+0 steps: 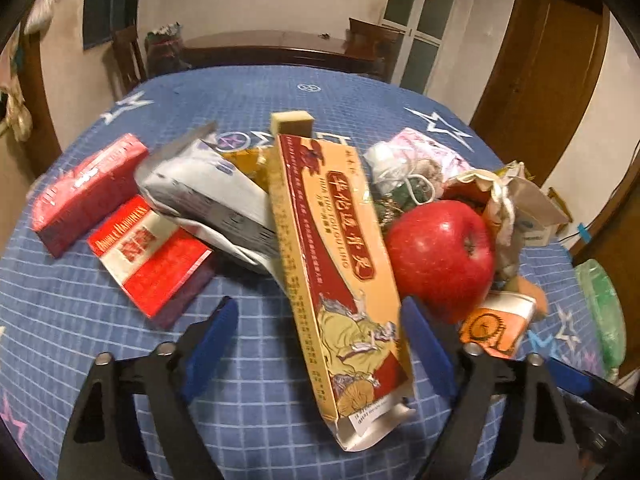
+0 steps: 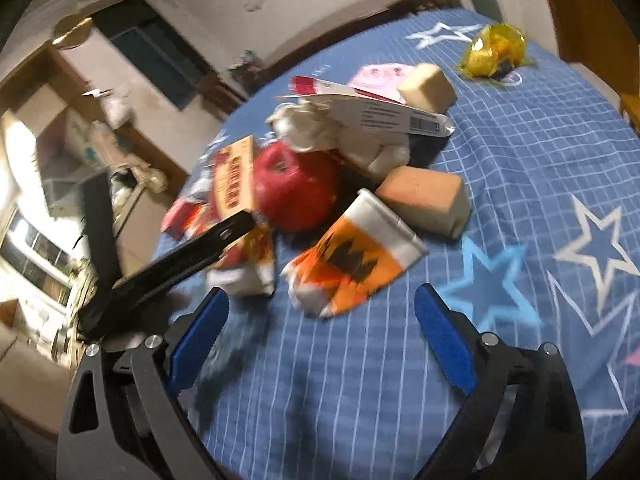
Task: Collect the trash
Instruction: 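Grasp the yellow-brown snack box with the left gripper while the right grasps the orange paper cup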
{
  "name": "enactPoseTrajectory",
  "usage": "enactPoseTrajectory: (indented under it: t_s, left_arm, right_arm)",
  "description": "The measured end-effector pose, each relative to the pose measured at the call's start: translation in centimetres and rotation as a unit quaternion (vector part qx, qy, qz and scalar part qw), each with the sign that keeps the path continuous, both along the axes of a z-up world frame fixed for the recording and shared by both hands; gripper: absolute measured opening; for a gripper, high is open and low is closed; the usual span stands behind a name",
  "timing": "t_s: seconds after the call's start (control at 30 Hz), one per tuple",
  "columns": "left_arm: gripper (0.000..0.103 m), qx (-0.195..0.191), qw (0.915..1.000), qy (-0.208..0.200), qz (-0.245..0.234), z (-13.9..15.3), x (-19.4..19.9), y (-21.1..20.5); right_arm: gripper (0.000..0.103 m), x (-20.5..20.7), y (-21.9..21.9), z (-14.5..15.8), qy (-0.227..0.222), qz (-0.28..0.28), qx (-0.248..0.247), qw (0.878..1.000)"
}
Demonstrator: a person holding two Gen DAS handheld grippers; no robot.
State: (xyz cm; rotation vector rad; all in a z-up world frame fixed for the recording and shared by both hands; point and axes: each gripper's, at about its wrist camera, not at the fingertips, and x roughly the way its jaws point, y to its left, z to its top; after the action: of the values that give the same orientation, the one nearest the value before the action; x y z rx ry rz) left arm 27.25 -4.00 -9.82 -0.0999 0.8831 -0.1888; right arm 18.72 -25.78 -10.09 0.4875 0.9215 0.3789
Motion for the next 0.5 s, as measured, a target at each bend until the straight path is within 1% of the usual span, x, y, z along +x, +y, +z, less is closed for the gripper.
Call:
enactPoseTrajectory:
  t_s: [0.03,0.13,0.23,0.27,0.3,0.37,0.4,0.43,0.5]
  left_arm:
    - [0.078,-0.002,1.0,0.001,-0.002,0.1,0.0,-0.1]
    - [0.078,-0.008,0.9999,0.004,-0.005,0.0,0.5,-0.2]
    - [0.081,-0.013,0.9999,0.006,-0.003,-0.1,0.4,-0.2]
    - [0.081,-0.013,0.9999,0.004,-0.004,-0.1,0.2,-0.1]
    - [0.081,-0.015,0.9999,0.002,-0.004,-0.1,-0.1,-0.1]
    - [0.073,-0.033,0.9994,-0.002,-0.007,-0.2,-0.5,0.3]
    - [0.063,-0.046,0.9989,-0.004,-0.013,-0.1,-0.8,0.6]
    - [0.052,-0.067,0.9975,-0.005,-0.024,-0.1,-1.0,0.8]
    - [0.049,-0.063,0.9977,-0.017,-0.02,0.3,-1.6,0.8]
  right_arm:
    - [0.091,0.6,0.4,-0.1,0.009,-0.012,-0.006,1.0]
    - [0.091,1.3,1.3,0.0,0.019,-0.031,-0.024,0.999]
    - [0.09,1.8,2.5,0.1,0.015,-0.046,-0.068,0.997]
    - [0.084,2.1,2.9,-0.2,0.011,-0.047,-0.083,0.995]
    - [0.08,2.1,3.3,-0.4,0.01,-0.047,-0.095,0.994]
    - [0.073,2.1,3.6,-0.6,0.0,-0.049,-0.112,0.993]
    - [0.072,1.9,3.5,-0.7,-0.003,-0.044,-0.108,0.993]
    - [0.066,2.4,3.5,-1.2,-0.008,-0.043,-0.107,0.993]
    - [0.057,2.1,3.5,-1.1,-0.019,-0.037,-0.106,0.994]
